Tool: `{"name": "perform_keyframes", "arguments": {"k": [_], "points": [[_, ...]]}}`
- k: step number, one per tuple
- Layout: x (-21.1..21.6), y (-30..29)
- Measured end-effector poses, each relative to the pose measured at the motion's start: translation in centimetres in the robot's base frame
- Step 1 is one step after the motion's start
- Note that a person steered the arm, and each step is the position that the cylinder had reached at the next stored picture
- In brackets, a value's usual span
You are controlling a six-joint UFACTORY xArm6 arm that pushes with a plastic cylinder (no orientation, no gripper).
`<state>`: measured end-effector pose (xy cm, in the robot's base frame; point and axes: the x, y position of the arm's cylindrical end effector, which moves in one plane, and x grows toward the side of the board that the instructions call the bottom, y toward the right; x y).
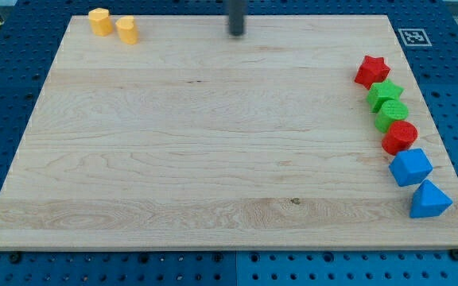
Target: Move the blue triangle to the center
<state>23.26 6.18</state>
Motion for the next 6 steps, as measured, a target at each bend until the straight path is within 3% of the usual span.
{"name": "perform_keyframes", "arguments": {"k": [1, 2, 3, 4, 5, 6], "points": [[1.4, 10.6], [7.3, 19.4], [16.2, 26.1], [26.0, 27.4], [32.5, 26.5], [33.0, 26.5]]}}
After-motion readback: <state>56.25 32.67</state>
